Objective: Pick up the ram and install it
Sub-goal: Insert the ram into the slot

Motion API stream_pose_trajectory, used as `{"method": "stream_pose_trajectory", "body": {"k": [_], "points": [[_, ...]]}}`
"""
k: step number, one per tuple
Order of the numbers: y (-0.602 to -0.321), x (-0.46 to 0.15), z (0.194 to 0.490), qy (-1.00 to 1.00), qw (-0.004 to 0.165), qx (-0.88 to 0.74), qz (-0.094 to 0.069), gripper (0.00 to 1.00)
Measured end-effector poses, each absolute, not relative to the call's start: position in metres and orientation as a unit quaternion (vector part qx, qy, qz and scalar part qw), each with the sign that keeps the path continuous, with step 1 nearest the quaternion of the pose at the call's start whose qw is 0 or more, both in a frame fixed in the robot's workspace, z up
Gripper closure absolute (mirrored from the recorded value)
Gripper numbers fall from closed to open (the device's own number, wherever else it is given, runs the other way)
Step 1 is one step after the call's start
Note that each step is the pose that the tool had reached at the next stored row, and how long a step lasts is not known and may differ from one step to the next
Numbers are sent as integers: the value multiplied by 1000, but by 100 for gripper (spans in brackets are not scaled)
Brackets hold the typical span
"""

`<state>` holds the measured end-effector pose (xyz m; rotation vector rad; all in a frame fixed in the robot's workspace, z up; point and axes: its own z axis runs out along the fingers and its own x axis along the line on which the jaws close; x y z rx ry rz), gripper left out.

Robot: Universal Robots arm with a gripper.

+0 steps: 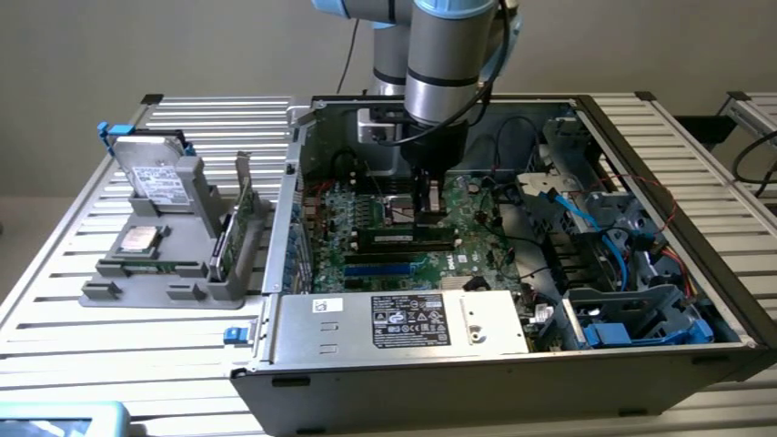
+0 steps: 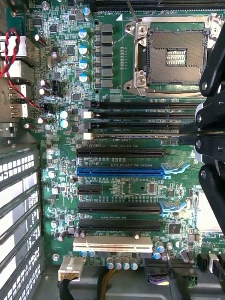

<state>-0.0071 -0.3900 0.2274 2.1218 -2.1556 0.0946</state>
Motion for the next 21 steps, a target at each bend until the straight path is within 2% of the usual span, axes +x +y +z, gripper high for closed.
{"method": "stream_pose_trajectory", "body": {"k": [21], "points": [[-390,-10,225,-712,52,700,37,87]]}}
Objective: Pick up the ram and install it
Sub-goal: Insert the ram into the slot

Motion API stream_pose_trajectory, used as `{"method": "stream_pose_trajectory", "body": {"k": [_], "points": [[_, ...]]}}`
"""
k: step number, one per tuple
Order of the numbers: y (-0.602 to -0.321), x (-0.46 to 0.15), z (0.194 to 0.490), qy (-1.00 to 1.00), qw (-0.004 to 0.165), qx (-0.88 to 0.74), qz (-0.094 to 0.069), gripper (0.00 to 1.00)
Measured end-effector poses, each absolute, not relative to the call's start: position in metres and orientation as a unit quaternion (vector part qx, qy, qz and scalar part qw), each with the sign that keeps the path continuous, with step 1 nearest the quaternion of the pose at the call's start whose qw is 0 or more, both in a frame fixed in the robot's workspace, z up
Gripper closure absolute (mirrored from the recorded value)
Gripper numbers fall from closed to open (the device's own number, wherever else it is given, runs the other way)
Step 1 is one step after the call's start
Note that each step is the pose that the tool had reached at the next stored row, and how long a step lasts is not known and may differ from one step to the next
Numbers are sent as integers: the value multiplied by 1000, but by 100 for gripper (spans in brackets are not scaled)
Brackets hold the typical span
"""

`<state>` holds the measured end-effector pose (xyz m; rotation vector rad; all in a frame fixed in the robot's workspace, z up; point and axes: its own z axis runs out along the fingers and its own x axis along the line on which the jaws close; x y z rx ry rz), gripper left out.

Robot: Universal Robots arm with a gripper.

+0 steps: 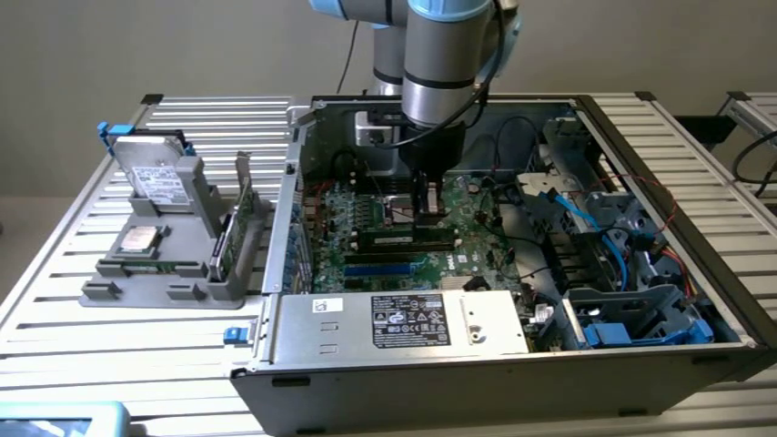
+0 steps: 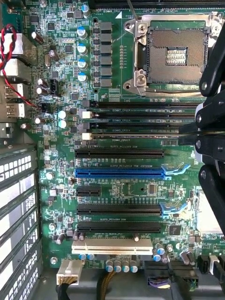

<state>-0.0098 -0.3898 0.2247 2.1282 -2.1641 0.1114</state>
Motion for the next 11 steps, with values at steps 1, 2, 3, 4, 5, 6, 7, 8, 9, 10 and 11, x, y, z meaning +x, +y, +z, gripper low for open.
{"method": "stream_pose_trajectory", "body": {"k": [1,2,3,4,5,6,7,8,9,10,11], "points": [[-390,-10,225,-712,52,700,37,87],[-390,-10,225,-712,52,700,37,87],[-390,-10,225,-712,52,700,37,87],[-390,-10,225,-712,52,700,37,87],[-390,-10,225,-712,52,700,37,87],[-390,-10,225,-712,52,700,37,87],[-390,-10,225,-712,52,700,37,87],[-390,-10,225,-712,52,700,37,87],[-390,-10,225,-712,52,700,38,87],[-390,-10,225,-712,52,700,38,87],[-390,-10,225,-712,52,700,38,87]]}}
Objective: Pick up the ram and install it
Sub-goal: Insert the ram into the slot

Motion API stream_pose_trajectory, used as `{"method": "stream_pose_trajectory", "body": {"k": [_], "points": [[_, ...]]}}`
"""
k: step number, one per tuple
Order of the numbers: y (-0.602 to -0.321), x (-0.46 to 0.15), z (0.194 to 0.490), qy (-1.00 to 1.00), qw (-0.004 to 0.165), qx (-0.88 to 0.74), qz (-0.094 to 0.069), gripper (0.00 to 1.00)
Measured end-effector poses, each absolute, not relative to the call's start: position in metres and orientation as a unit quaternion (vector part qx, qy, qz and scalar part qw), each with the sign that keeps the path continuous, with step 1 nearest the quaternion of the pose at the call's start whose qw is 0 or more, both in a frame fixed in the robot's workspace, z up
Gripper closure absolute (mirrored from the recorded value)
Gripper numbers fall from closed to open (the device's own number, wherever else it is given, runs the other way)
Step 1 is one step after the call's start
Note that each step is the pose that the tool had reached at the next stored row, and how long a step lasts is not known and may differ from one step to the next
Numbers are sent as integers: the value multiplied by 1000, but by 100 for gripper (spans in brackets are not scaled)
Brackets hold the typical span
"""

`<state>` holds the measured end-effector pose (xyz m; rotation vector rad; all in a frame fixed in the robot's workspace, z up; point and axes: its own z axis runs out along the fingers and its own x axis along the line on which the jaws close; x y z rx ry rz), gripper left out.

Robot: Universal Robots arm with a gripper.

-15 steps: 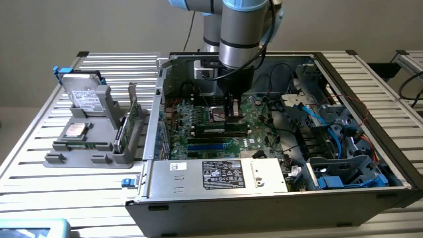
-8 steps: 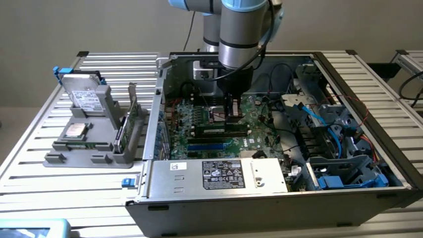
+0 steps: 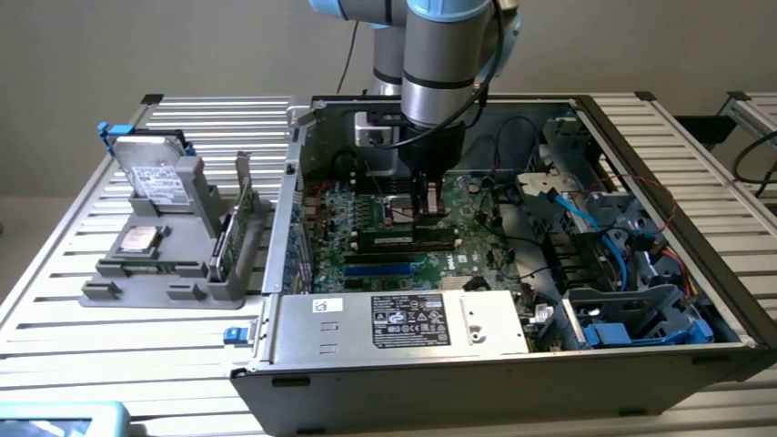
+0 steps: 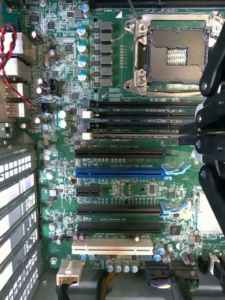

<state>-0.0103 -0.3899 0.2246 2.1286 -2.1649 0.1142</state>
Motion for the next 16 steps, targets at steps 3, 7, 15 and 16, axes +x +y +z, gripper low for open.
{"method": "stream_pose_trajectory", "body": {"k": [3,7,15,16], "points": [[-390,-10,225,-712,52,700,38,87],[-390,-10,224,-712,51,700,38,87],[-390,-10,224,-712,51,700,38,87],[-390,-10,224,-712,51,700,38,87]]}}
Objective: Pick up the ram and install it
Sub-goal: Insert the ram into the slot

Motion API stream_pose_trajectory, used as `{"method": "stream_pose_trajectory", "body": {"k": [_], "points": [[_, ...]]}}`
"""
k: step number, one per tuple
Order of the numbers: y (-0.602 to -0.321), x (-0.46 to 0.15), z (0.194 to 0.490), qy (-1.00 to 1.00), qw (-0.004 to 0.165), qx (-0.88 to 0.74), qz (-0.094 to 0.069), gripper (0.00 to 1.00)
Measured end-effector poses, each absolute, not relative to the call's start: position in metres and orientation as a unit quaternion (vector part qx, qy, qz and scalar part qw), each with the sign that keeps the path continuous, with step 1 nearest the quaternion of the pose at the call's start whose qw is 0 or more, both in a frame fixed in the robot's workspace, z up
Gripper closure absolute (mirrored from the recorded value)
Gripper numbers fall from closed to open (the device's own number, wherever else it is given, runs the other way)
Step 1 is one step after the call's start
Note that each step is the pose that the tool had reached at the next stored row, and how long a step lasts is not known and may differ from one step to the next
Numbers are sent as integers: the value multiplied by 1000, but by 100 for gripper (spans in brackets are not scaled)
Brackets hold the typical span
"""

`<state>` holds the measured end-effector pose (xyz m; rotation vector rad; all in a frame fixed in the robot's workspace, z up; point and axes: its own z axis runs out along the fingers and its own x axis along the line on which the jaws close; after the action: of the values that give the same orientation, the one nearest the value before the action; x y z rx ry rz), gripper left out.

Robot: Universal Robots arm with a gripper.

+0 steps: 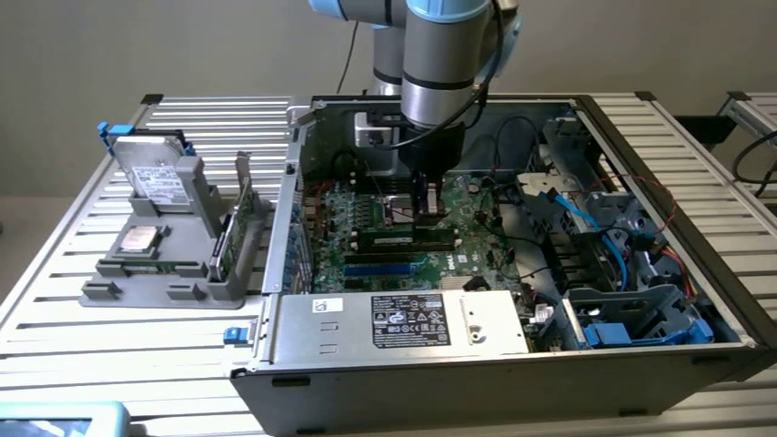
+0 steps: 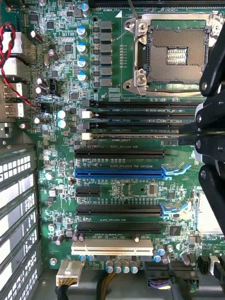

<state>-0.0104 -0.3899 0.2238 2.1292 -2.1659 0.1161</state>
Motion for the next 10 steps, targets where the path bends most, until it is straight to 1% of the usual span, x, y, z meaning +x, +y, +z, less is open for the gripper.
{"method": "stream_pose_trajectory", "body": {"k": [5,6,7,8,10], "points": [[-390,-10,224,-712,51,700,38,86],[-390,-10,224,-712,51,700,38,80],[-390,-10,225,-712,51,700,38,80],[-390,-10,226,-712,51,700,38,73],[-390,-10,230,-712,51,700,38,73]]}}
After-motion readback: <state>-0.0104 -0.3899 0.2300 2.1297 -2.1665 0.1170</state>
